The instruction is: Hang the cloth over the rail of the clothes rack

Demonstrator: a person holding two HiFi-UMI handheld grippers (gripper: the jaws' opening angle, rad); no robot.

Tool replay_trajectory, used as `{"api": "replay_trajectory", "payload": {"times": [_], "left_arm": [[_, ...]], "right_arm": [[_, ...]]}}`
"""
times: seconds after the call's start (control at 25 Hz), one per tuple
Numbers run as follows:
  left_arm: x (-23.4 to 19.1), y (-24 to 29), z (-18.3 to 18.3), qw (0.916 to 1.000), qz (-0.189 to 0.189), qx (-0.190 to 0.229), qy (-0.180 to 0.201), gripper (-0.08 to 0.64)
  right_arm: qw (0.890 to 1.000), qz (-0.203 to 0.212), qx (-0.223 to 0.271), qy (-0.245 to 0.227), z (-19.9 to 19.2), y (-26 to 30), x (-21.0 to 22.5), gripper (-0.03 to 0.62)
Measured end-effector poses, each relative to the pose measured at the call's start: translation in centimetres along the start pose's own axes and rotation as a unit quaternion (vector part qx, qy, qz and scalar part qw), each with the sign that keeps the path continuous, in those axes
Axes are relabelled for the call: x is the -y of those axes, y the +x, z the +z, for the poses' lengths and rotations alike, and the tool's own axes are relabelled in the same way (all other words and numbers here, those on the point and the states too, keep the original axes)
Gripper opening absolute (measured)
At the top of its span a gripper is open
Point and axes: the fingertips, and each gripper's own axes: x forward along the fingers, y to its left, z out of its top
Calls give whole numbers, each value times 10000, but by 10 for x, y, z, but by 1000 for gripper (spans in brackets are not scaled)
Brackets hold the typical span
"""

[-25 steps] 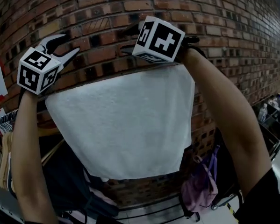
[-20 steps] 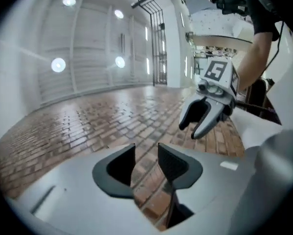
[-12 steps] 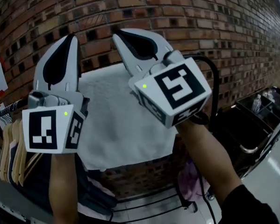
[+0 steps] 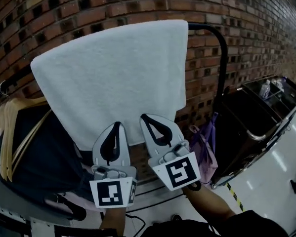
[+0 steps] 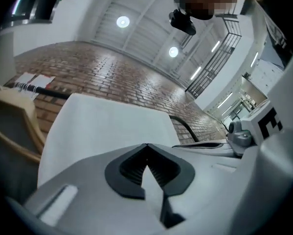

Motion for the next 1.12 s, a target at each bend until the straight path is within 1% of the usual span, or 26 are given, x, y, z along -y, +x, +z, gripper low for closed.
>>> {"api": "replay_trajectory", "payload": {"times": [0.12,0.24,0.32,0.44,0.6,0.84,1.12], "left_arm": [[12,-23,-34,9993,99,-338,-130,8],[26,-37,-60,9974,42,-714,-13,8],[31,-41,-67,9964,19,-846,63,8],[33,-42,-70,9957,17,-918,142,8],[33,-40,-72,9954,10,-958,63,8],[36,-37,-76,9951,-69,-983,72,8],[38,-33,-80,9950,-116,-993,-19,8]], "right_arm": [[9988,-24,-344,361,-32,-22,-9,5],[9967,-58,-600,540,-54,-38,-18,5],[9959,-82,-692,577,-61,-41,-21,5],[9961,-93,-708,519,-63,-40,-24,5],[9965,-38,-705,442,-63,-38,-28,5],[9961,-52,-746,466,-68,-38,-28,5],[9963,-57,-715,471,-68,-36,-26,5]]}}
